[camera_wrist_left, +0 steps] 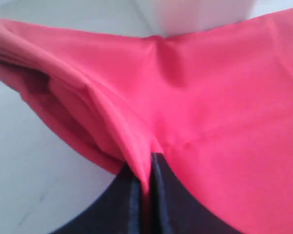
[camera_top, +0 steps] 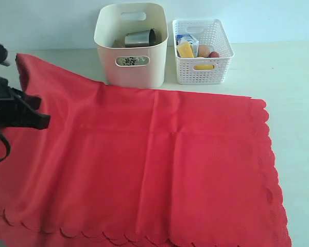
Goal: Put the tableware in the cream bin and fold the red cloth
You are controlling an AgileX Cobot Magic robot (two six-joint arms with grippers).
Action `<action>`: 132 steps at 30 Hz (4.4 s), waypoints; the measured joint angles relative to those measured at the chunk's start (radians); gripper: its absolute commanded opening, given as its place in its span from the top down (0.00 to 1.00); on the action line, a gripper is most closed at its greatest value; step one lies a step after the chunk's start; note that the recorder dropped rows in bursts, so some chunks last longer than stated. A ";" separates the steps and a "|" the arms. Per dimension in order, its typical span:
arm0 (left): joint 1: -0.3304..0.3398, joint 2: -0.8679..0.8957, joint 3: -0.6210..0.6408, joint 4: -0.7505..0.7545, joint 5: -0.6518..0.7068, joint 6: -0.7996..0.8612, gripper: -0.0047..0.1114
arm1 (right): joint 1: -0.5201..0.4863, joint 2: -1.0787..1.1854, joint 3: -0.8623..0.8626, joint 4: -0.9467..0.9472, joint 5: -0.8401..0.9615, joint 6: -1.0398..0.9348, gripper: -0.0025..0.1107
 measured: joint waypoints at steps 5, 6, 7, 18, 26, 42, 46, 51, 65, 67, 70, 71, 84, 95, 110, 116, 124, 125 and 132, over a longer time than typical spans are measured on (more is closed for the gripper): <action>-0.231 -0.052 -0.089 0.000 0.145 -0.032 0.95 | 0.000 0.090 0.000 0.000 -0.043 0.000 0.98; -0.286 -0.052 -0.115 0.000 0.168 -0.032 0.95 | 0.000 0.111 0.000 0.000 -0.054 0.000 0.98; -0.386 -0.040 -0.169 0.000 0.199 -0.036 0.95 | 0.000 0.156 0.000 0.000 -0.071 0.000 0.98; -0.827 0.426 -0.667 -0.031 0.363 -0.039 0.95 | 0.000 0.323 0.000 0.000 -0.186 -0.027 0.98; -0.860 0.704 -0.886 -0.064 0.372 -0.039 0.78 | 0.000 0.323 0.000 -0.002 -0.220 -0.096 0.98; -0.841 0.757 -1.015 -0.057 0.489 -0.039 0.33 | 0.000 0.323 0.000 -0.002 -0.228 -0.105 0.98; -0.791 0.699 -1.015 -0.055 0.640 -0.039 0.79 | 0.000 0.323 0.000 -0.002 -0.228 -0.105 0.98; -0.715 0.645 -0.990 -0.049 0.795 -0.014 0.94 | 0.000 0.323 0.000 0.000 -0.228 -0.105 0.98; -0.675 0.726 -0.710 -0.118 0.613 0.005 0.95 | 0.000 0.323 0.000 0.002 -0.228 -0.105 0.98; -0.710 0.726 -0.710 -0.131 0.580 0.005 0.95 | 0.000 0.323 0.000 0.002 -0.228 -0.105 0.98; -0.768 0.726 -0.710 -0.149 0.553 0.006 0.95 | 0.000 0.323 0.000 0.002 -0.228 -0.105 0.98; -0.786 0.726 -0.710 -0.151 0.546 0.008 0.95 | 0.000 0.323 0.000 0.002 -0.228 -0.105 0.98; -1.180 0.603 -0.824 -0.165 0.599 0.110 0.95 | -0.002 0.325 0.000 0.006 -0.237 -0.106 0.98; -1.119 0.388 -0.439 0.351 1.224 -0.430 0.96 | -0.002 0.325 0.000 0.002 -0.233 -0.109 0.98; -0.467 -0.209 0.118 0.442 0.688 -0.815 0.96 | -0.002 0.383 0.000 0.002 -0.188 -0.079 0.98; -0.319 -0.215 0.174 0.479 0.451 -0.843 0.96 | 0.006 0.579 -0.137 0.015 -0.070 -0.054 0.98; -0.262 -0.158 0.188 0.534 0.287 -0.851 0.96 | 0.256 0.988 -0.342 0.092 -0.087 -0.060 0.98; -0.262 -0.151 0.188 0.537 0.286 -0.851 0.96 | 0.288 1.046 -0.367 0.094 -0.098 -0.060 0.98; -0.262 -0.112 0.188 0.546 0.286 -0.853 0.96 | 0.385 1.386 -0.546 0.084 -0.116 -0.064 0.98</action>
